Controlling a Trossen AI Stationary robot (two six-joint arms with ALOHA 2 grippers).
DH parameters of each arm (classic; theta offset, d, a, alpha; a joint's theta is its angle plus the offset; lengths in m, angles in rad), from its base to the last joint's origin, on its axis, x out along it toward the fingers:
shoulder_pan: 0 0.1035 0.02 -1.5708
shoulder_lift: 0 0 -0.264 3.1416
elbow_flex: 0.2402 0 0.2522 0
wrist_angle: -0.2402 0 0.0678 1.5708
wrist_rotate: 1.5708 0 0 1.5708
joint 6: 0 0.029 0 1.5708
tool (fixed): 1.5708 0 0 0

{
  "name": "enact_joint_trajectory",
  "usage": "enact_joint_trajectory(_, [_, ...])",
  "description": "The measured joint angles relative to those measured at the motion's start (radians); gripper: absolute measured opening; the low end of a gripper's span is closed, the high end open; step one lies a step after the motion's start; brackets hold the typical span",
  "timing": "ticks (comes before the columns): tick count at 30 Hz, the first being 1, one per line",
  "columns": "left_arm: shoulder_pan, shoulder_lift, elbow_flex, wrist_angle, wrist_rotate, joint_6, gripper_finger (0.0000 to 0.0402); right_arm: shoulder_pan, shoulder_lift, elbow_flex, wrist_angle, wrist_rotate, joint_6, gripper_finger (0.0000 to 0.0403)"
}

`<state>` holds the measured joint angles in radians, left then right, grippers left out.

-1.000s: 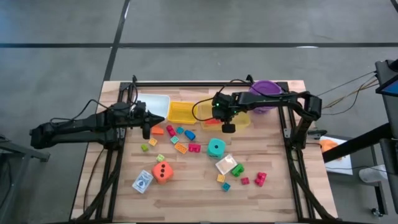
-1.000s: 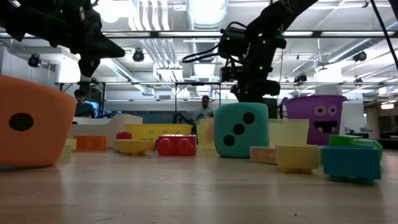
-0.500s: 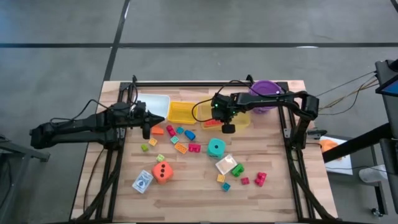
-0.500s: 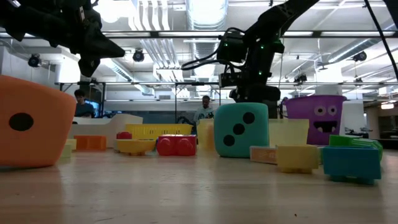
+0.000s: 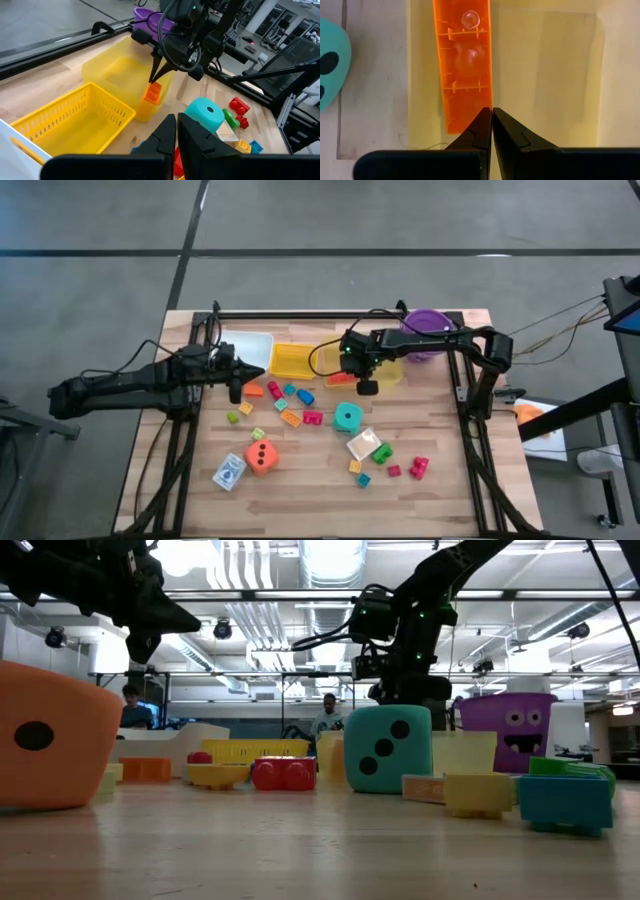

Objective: Pick & Place Toys
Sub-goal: Put the orange game piece into the yellow bin, then put the dark green game piece into the yellow bin

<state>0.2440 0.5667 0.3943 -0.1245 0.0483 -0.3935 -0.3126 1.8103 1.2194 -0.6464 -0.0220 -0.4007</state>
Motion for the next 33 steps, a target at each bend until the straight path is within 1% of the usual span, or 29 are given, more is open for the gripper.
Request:
enact_joint_trajectory(6, [0.000,0.000,0.000,0.000,0.000,0.000,0.0019,0.000,0.000,0.000,-0.001,-0.008,0.000,0.0009])
enact_joint_trajectory(8, [0.000,0.000,0.000,0.000,0.000,0.000,0.0019,-0.001,0.000,0.000,0.000,-0.008,0.004,0.0015])
enact_joint_trajectory(11, [0.000,0.000,0.000,0.000,0.000,0.000,0.0019,-0.001,0.000,0.000,0.001,-0.008,0.006,0.0042])
enact_joint_trajectory(18, [0.000,0.000,0.000,0.000,0.000,0.000,0.0020,-0.001,0.000,0.000,0.003,-0.005,0.023,0.0133])
enact_joint_trajectory(22, [0.000,0.000,0.000,0.000,0.000,0.000,0.0020,-0.001,0.000,0.000,0.008,-0.005,0.028,0.0170])
enact_joint_trajectory(27, [0.000,0.000,0.000,0.000,0.000,0.000,0.0020,-0.004,0.000,0.020,0.009,-0.001,0.039,0.0198])
enact_joint_trajectory(31, [0.000,0.000,0.000,0.000,0.000,0.000,0.0020,-0.005,-0.002,0.063,0.008,0.070,0.067,0.0203])
enact_joint_trajectory(33, [0.000,0.000,0.000,0.000,0.000,0.000,0.0020,-0.005,-0.007,0.085,0.001,0.075,0.074,0.0203])
